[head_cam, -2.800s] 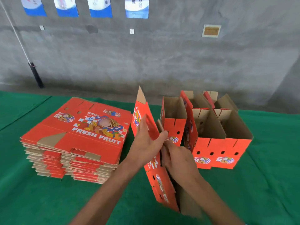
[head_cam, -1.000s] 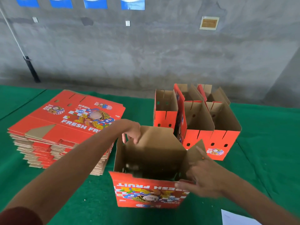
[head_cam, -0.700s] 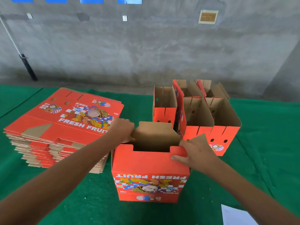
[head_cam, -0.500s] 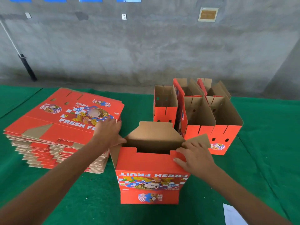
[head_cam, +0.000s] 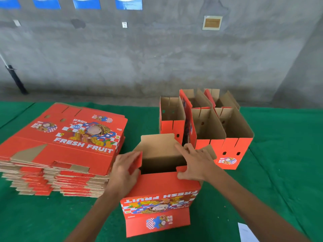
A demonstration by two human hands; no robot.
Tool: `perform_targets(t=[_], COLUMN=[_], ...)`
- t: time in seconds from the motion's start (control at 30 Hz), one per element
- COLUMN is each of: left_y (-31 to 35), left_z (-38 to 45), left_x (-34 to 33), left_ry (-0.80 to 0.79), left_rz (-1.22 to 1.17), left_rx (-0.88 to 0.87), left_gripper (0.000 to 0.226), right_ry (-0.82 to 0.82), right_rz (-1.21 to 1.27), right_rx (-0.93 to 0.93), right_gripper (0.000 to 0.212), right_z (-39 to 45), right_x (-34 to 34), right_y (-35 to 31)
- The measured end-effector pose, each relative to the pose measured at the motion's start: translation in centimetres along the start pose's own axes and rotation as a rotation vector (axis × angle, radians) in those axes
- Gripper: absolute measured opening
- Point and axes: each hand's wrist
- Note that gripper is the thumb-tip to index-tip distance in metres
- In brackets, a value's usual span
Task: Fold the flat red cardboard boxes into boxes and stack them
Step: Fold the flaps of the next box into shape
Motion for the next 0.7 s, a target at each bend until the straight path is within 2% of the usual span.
perform_targets(t=[0.1, 0.2, 0.27, 0.37, 0.4, 0.47, 0.53, 0.57, 0.63, 0.7], left_y=[-1.8, -2.6, -2.7, -2.4, -2.4, -2.4, -2.6, -2.8, -3.0, -3.0], left_z=[-0.3, -0.1, 0.0, -0.2, -0.2, 0.0, 0.0, 0.0, -0.2, -0.3], left_x=[-0.8, -0.7, -0.7, -0.8, -0.9, -1.1, -1.5, -1.6, -1.8, -1.8], left_ry=[-0.148, -0.217, -0.27, -0.338, -0.342, -0.339, -0.329, -0.323, -0.315, -0.308], left_rz=[0.15, 0.131, 0.126, 0.217, 0.233, 0.252, 0.259, 0.254, 0.225, 0.19], left_rx=[0.01, 0.032, 0.059, 0.076, 0.076, 0.085, 0.103, 0.11, 0.112, 0.113], left_gripper=[0.057, 0.052, 0.058, 0.073, 0.071, 0.06, 0.051, 0.048, 0.045, 0.043], right_ry=[0.009, 0.102, 0.147, 0.209, 0.253, 0.35, 0.403, 0.416, 0.431, 0.385], right_rz=[-0.015, -0.158, -0.238, -0.268, -0.194, 0.192, 0.574, 0.67, 0.786, 0.817], right_rx=[0.012, 0.061, 0.035, -0.162, -0.24, -0.379, -0.423, -0.397, -0.326, -0.292], right_gripper=[0.1, 0.087, 0.092, 0.111, 0.114, 0.108, 0.084, 0.072, 0.067, 0.05], right_z=[0.7, 0.7, 0.6, 0.1, 0.0, -0.5, -1.0, -1.2, -1.6, -1.4], right_x=[-0.4, -0.7, -0.7, -0.5, -0.7, -1.1, -1.5, -1.6, -2.2, -3.3], right_y=[0.1, 0.5, 0.8, 1.2, 1.3, 1.3, 0.7, 0.4, -0.1, -0.3])
Point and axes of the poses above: each hand's wrist, its own z-axis towards the middle knuckle, its own x-axis out of the back of the hand, y = z × x, and after that the axes turned 7 degrees about y, right-handed
